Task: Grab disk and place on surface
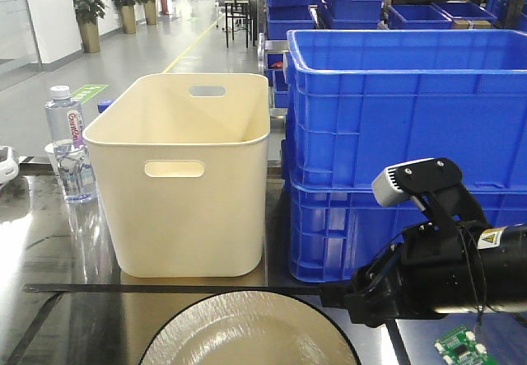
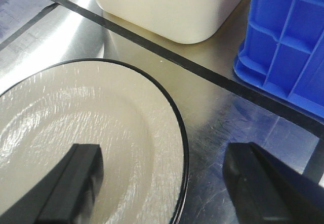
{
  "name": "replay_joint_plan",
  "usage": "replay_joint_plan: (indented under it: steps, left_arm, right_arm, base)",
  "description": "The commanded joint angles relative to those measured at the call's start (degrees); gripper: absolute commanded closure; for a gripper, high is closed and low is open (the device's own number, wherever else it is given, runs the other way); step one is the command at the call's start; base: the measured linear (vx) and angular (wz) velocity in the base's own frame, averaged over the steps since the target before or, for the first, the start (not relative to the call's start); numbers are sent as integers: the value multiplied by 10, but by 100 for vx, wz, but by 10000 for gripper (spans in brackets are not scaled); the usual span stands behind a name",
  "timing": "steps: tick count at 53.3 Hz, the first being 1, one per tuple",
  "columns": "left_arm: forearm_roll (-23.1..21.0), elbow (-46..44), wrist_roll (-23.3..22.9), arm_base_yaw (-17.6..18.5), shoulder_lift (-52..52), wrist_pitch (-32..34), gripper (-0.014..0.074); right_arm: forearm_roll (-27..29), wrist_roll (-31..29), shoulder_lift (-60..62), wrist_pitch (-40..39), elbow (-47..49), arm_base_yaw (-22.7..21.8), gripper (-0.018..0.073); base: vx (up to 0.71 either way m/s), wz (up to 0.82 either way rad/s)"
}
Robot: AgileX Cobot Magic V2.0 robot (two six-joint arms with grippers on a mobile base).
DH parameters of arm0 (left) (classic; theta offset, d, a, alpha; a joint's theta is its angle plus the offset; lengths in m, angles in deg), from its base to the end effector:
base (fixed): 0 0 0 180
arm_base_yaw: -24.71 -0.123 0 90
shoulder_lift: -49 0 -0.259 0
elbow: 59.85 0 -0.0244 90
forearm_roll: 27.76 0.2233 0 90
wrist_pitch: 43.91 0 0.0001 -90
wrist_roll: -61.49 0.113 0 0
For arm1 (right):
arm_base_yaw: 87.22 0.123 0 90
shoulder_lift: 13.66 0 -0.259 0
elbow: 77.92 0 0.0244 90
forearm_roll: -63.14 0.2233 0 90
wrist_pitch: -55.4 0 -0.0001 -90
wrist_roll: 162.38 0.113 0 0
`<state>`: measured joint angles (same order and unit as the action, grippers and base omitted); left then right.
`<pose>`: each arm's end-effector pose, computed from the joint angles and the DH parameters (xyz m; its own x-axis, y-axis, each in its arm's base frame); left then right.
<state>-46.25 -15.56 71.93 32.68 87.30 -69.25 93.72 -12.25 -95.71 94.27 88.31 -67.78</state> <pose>0.1189 -0.0322 0.3041 -0.3136 -0.0672 -0.9472 0.2327 0.9616 -0.1453 0.2426 0.1239 0.3114 -0.5619 -0.2888 -0.7751 -0.5971 0.7902 0.1385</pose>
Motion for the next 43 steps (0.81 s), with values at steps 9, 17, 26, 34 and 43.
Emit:
replay_joint_plan:
  steps: [9,17,26,34,43]
  left_arm:
    - [153,105,-80,0,-186,67,591]
    - [182,195,-111,-9,-317,98,606]
    - [185,293,-140,-39,-297,215,606]
    - [185,326,-139,-62,-300,289,605]
    - [182,327,-139,-62,-301,296,605]
  right_arm:
    - [10,-1,16,-32,20,-1,8]
    - [10,-1,16,-32,20,-1,8]
    - [12,-1,16,-27,20,-1,8]
    - [10,-1,14,-20,20,-1,8]
    - [11,-1,14,-19,20,-1,8]
  base:
    - [0,0]
    - [0,1]
    - [0,1]
    - [0,0]
    - [0,0]
